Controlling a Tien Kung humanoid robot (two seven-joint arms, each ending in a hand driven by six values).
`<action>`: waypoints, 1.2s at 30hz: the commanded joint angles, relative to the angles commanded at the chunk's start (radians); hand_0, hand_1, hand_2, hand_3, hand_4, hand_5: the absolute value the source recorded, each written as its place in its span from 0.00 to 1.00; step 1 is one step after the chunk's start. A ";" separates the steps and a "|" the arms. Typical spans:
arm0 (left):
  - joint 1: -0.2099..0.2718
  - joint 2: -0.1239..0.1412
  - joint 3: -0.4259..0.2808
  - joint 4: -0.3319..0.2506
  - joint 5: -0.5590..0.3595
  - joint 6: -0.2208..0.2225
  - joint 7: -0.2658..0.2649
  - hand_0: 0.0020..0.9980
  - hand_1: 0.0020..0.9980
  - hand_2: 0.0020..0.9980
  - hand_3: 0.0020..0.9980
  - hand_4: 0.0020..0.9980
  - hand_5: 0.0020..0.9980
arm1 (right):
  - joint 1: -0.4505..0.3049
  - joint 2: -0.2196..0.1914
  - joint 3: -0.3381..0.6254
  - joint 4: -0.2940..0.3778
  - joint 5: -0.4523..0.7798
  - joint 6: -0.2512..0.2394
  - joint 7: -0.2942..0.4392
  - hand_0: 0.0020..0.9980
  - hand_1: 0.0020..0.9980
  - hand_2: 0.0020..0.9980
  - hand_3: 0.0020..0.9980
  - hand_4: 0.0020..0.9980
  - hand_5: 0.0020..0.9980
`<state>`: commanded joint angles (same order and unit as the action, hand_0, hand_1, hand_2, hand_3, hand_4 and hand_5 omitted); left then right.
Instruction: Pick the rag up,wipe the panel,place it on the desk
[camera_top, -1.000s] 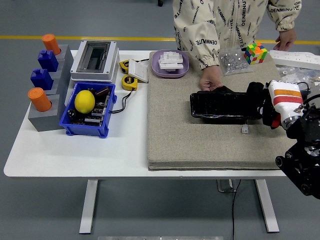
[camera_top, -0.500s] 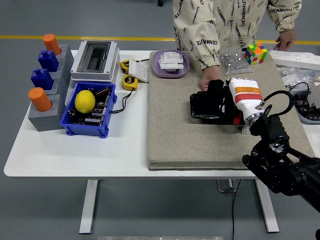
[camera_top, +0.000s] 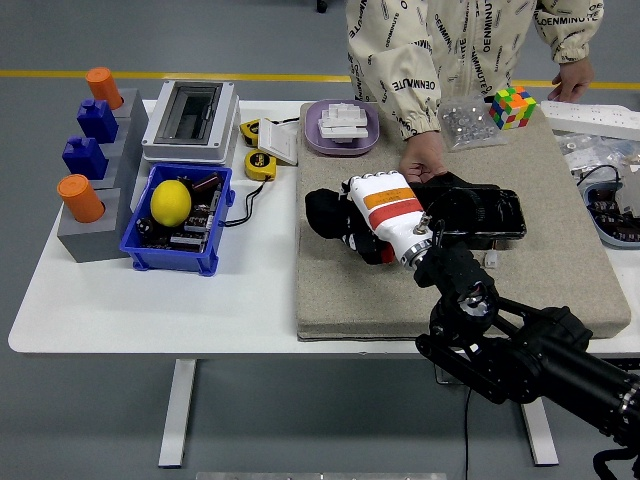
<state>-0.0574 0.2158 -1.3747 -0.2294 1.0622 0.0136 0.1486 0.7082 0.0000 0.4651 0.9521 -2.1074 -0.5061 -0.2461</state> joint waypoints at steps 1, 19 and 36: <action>0.000 0.000 -0.001 0.000 0.000 0.000 0.000 0.60 0.64 0.64 0.56 0.63 0.45 | 0.002 0.000 -0.002 0.002 -0.001 0.000 0.000 0.23 0.32 0.37 0.39 0.91 0.07; 0.002 -0.002 -0.011 -0.001 0.005 0.000 0.000 0.60 0.64 0.64 0.56 0.63 0.45 | -0.044 -0.101 0.106 -0.024 -0.011 0.002 -0.002 0.23 0.32 0.37 0.39 0.91 0.07; 0.006 -0.006 -0.024 -0.001 0.008 0.000 0.000 0.61 0.64 0.64 0.56 0.63 0.45 | -0.124 -0.260 0.280 -0.063 -0.028 0.004 0.001 0.23 0.32 0.37 0.38 0.91 0.07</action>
<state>-0.0514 0.2097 -1.3985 -0.2308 1.0699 0.0138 0.1484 0.5838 -0.2600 0.7456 0.8890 -2.1358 -0.5020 -0.2453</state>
